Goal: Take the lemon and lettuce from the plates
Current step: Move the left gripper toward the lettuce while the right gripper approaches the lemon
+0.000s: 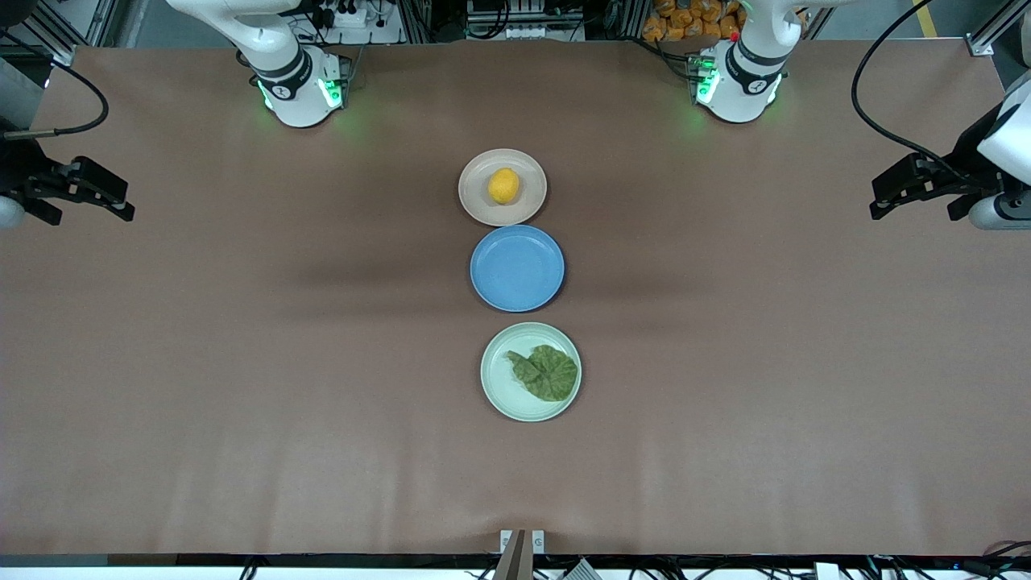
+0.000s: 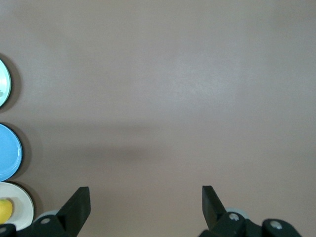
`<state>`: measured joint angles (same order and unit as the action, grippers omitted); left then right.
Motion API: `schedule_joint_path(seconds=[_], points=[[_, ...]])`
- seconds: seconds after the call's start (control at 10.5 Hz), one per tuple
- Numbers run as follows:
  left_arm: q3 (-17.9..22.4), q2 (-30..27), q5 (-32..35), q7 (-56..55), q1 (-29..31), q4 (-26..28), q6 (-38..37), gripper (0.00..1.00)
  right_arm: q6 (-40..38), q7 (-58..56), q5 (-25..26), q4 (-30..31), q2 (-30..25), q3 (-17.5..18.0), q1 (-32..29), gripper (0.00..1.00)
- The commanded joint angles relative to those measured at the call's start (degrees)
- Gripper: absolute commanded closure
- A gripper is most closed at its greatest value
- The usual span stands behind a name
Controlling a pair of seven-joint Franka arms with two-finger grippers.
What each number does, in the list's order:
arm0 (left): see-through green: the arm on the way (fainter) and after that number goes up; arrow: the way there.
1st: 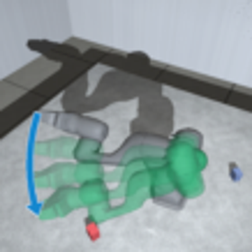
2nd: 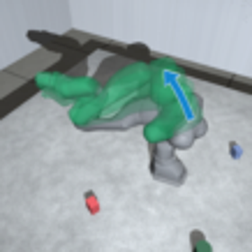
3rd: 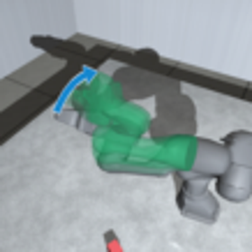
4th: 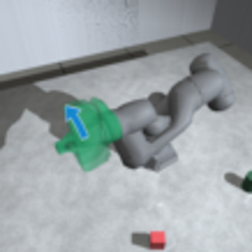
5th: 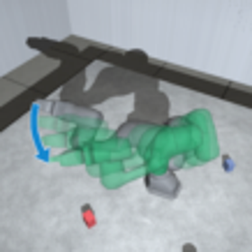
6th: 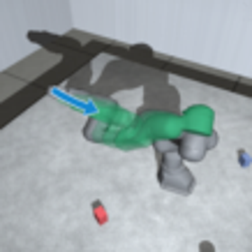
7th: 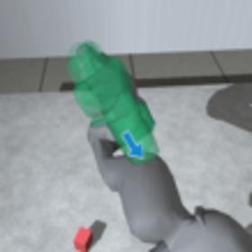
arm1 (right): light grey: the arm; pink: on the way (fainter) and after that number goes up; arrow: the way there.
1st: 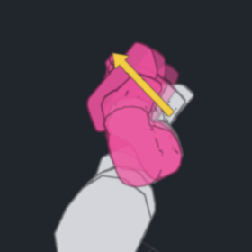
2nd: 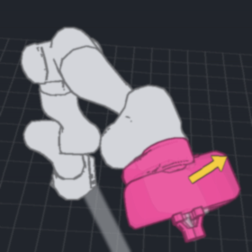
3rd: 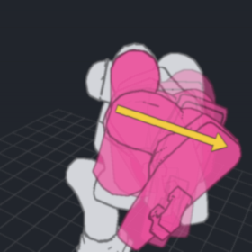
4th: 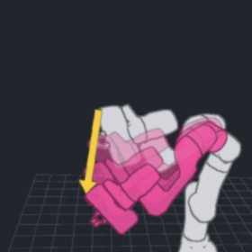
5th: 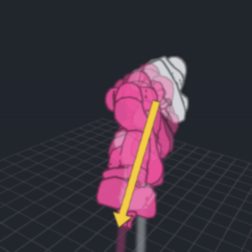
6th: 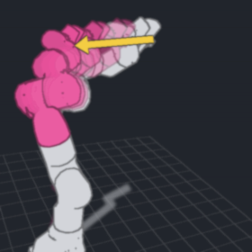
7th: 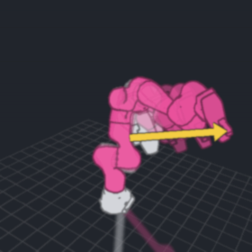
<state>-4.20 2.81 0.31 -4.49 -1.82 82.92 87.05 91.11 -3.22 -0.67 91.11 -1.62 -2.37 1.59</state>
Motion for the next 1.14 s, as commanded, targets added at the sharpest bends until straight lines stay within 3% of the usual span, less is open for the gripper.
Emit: schedule_joint_path(seconds=[0.0,0.28,0.47,1.04], points=[[-0.1,-0.87,-0.49,0.27,0.24,0.31,-0.74,0.0,-0.32,-0.47,0.23,0.21,-0.23,0.09,0.08,0.0],[-0.45,0.96,-1.27,1.15,0.15,0.4,-0.65,0.0,-0.32,-0.21,0.23,0.21,-0.23,0.17,0.08,0.0],[-1.33,4.11,-1.54,1.15,-3.43,0.31,0.31,0.0,-0.23,0.23,0.23,0.9,-0.49,0.17,1.04,0.0],[-1.51,17.56,-1.46,1.06,-14.51,0.4,22.77,0.0,0.3,11.99,0.23,5.03,-0.67,0.17,7.54,0.0]])
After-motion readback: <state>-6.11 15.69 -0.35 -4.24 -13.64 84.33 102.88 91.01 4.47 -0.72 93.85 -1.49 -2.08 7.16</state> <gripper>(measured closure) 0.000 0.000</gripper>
